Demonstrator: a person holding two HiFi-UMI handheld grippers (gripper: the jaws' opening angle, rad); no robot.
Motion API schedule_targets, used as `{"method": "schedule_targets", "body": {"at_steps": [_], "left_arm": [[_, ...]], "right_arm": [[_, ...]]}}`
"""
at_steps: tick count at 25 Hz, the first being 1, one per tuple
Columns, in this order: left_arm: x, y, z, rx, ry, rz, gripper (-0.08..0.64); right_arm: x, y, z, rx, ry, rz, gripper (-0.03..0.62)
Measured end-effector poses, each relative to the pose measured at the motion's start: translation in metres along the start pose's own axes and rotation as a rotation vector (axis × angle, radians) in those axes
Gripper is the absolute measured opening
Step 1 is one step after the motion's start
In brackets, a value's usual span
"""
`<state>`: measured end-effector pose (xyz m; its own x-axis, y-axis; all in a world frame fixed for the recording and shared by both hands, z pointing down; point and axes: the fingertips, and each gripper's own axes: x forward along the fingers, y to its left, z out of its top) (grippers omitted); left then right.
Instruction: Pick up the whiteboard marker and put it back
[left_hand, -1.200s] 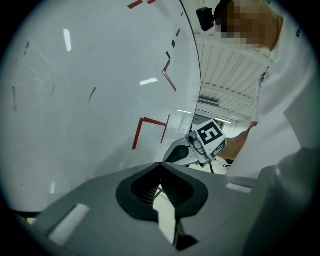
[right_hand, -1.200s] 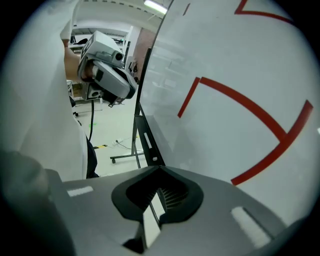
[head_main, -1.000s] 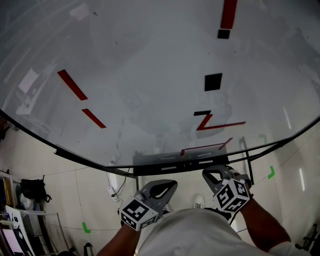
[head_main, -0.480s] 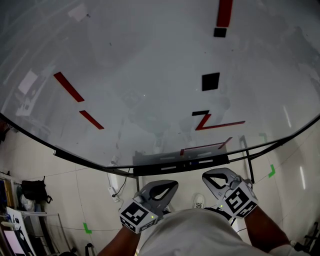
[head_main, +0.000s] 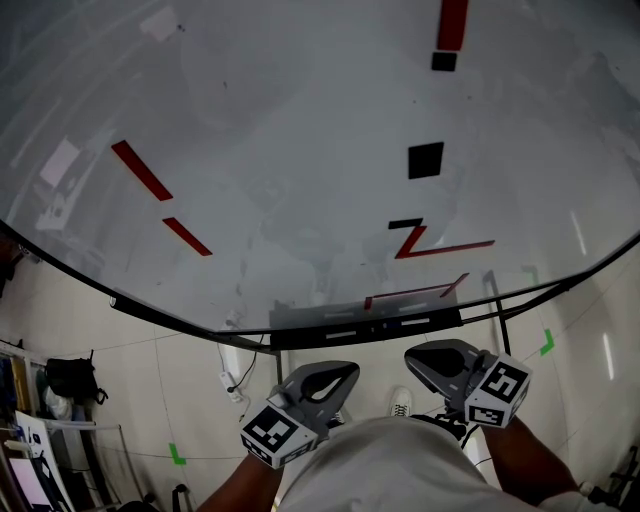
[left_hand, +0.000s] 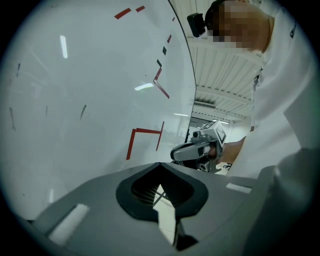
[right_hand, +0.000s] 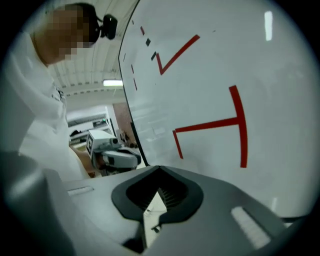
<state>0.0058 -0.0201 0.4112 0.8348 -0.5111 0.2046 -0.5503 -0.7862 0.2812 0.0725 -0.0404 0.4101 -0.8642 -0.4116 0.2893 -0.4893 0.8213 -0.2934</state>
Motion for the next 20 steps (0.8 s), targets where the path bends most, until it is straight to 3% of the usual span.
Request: {"method": "schedule_targets", "body": {"at_steps": [3, 8, 13, 20], "left_arm": [[-0.002, -0.003, 0.008, -0.024, -0.033, -0.014, 0.017], [-0.002, -0.006, 0.009, -0.026, -0.043, -0.046, 0.017], [-0.006, -0.007, 0.011, 0.012, -0.049, -0.103, 0.017], [-0.021, -0.012, -0.003, -0.003, 0.006, -0.197, 0.017]], "right_arm": [[-0.002, 0.010, 0.008, 0.111, -0.108, 0.074, 0.002], [0.003, 0.017, 0.006, 0.086, -0.098, 0.069, 0.002], [0.002, 0.021, 0.010, 0.066, -0.099, 0.011, 0.002], [0.002, 0.044, 0.002, 0.042, -0.120, -0.106, 0.002]]}}
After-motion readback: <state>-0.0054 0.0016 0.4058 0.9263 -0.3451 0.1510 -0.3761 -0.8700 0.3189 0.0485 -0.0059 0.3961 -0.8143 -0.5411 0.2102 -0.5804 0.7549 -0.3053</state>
